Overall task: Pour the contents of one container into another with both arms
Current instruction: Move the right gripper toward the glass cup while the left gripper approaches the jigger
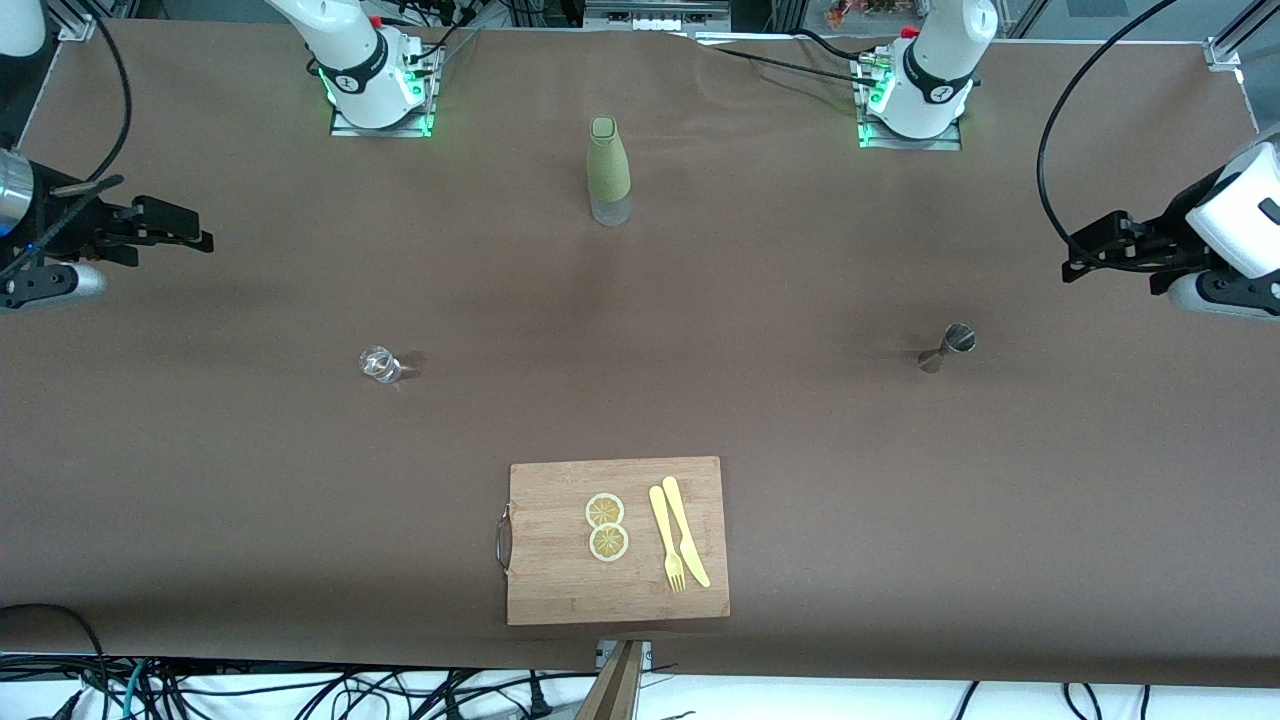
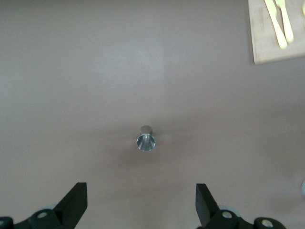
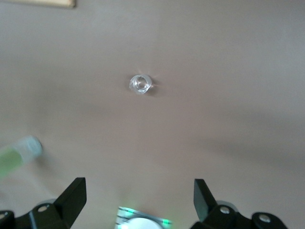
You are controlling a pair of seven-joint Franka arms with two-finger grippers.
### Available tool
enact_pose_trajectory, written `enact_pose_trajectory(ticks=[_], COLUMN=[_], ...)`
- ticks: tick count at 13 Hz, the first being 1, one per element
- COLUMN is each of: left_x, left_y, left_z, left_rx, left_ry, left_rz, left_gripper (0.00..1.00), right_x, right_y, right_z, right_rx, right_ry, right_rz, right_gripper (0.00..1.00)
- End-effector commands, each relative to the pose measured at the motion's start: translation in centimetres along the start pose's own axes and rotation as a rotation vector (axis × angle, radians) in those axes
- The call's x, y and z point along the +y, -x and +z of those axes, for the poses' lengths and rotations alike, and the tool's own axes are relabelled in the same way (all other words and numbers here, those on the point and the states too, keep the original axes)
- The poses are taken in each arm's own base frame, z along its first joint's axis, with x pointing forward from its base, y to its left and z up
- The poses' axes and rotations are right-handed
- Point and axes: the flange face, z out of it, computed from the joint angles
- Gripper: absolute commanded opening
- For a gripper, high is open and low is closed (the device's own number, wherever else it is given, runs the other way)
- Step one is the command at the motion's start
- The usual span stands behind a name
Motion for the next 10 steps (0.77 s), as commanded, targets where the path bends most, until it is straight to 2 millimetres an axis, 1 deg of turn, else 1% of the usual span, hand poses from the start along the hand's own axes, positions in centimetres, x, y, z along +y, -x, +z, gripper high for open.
enact_pose_trajectory(ticks=[1, 3, 4, 5, 7, 8, 9, 10], left_x=[-2.0, -3.6, -4.8, -5.8, -9.0, -10.0, -11.2, -11.9], left_y=[0.5, 0.9, 1.1, 1.4, 2.5, 3.0, 3.5, 3.9], left_z=[1.0, 1.2, 1.4, 2.5, 4.6, 5.8, 6.8, 7.9], left_rx=[-0.021, -0.008, 0.007, 0.009, 0.047, 0.079, 0.108, 0.136], left_ry=[0.021, 0.078, 0.115, 0.162, 0.266, 0.326, 0.369, 0.409], left_rz=[0.142, 0.212, 0.279, 0.365, 0.495, 0.557, 0.614, 0.662], left_gripper=[1.0, 1.0, 1.0, 1.0, 1.0, 1.0, 1.0, 1.0], right_x=[2.5, 5.0, 6.9, 8.8, 12.3, 13.9, 14.9, 16.4], right_y=[-0.5, -0.9, -1.0, -1.2, -2.0, -2.2, -2.3, -2.3], right_z=[1.3, 3.0, 4.4, 6.1, 10.0, 12.0, 14.1, 16.6], right_rx=[-0.002, 0.018, 0.033, 0.058, 0.119, 0.152, 0.18, 0.217], right_ry=[-0.056, -0.129, -0.173, -0.227, -0.324, -0.355, -0.39, -0.443], right_rz=[-0.25, -0.388, -0.463, -0.536, -0.67, -0.727, -0.769, -0.792], right_gripper=[1.0, 1.0, 1.0, 1.0, 1.0, 1.0, 1.0, 1.0])
